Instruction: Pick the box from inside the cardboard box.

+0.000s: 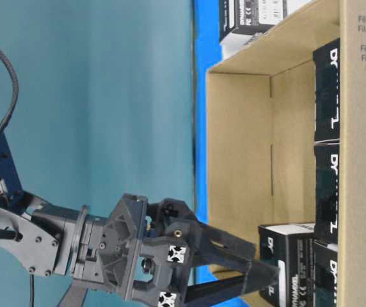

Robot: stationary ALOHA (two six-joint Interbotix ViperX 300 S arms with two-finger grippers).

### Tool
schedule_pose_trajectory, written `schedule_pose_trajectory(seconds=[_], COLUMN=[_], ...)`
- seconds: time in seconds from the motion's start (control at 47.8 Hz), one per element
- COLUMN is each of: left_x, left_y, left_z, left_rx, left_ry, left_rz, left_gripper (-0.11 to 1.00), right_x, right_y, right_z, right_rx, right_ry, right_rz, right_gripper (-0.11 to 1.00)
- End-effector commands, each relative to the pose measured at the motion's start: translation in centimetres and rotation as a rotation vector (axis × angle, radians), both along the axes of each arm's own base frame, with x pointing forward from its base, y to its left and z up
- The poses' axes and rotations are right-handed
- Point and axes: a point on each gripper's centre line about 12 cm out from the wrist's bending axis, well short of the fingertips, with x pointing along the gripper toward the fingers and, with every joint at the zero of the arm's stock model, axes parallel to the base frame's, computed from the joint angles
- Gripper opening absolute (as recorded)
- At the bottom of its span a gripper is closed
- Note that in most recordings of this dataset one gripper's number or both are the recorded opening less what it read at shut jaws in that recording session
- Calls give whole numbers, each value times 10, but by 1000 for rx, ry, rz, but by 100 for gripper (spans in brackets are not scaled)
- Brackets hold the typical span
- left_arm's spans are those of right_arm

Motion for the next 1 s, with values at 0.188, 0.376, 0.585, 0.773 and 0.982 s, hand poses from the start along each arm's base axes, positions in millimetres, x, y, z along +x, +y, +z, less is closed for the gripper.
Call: schedule_pose_trajectory(seconds=[0.188,0.376,0.585,0.773,0.982], left_x=[2,3,3,3,2], left_y=[0,0,0,0,0], left_z=[6,7,7,7,8], left_rx=[0,-2,-2,-2,-4], left_ry=[-17,-29,-31,-31,-37], left_rz=[2,2,2,2,3], left_gripper=[-7,-7,-7,-7,-7], right_x=[2,4,6,6,0], right_y=[-16,-17,-13,-6,-3], right_z=[-2,-1,1,25,89], right_rx=[-35,-37,-35,-29,-27], right_ry=[-12,-20,-25,-29,-44], right_rz=[14,16,22,36,63], right_gripper=[95,95,95,95,95])
